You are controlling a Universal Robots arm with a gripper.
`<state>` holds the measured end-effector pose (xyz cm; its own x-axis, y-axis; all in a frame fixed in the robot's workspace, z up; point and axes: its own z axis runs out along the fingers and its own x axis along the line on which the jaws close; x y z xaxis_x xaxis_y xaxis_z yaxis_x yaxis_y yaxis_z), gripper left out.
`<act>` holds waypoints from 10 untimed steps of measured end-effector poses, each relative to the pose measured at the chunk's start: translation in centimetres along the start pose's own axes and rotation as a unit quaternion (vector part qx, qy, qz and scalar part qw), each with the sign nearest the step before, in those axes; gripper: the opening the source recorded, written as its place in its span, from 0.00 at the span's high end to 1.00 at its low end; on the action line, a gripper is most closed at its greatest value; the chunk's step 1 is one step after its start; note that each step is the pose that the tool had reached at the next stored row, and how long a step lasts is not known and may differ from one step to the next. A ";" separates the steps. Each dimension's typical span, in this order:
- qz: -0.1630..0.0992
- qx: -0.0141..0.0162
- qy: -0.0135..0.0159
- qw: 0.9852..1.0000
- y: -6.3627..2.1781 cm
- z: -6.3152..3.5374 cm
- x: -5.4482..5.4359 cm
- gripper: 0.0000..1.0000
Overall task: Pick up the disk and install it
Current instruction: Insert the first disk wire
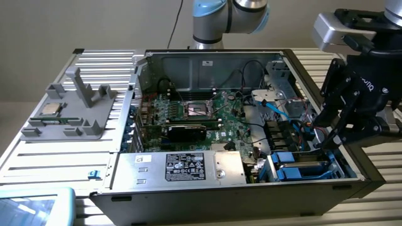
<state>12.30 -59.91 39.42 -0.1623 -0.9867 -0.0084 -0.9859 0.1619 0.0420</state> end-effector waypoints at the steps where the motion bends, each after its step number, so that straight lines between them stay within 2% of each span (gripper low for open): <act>1: 0.000 -0.002 0.000 1.000 -0.04 0.07 0.2 0.53; 4: -0.002 -0.008 -0.002 1.000 -0.14 0.30 0.5 0.53; 7: -0.010 -0.009 -0.005 1.000 -0.32 0.53 0.4 0.53; 10: -0.022 -0.009 -0.005 1.000 -0.49 0.64 0.4 0.53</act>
<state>12.69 -60.39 38.76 -0.1199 -0.9926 -0.0213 -0.9911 0.1185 0.0600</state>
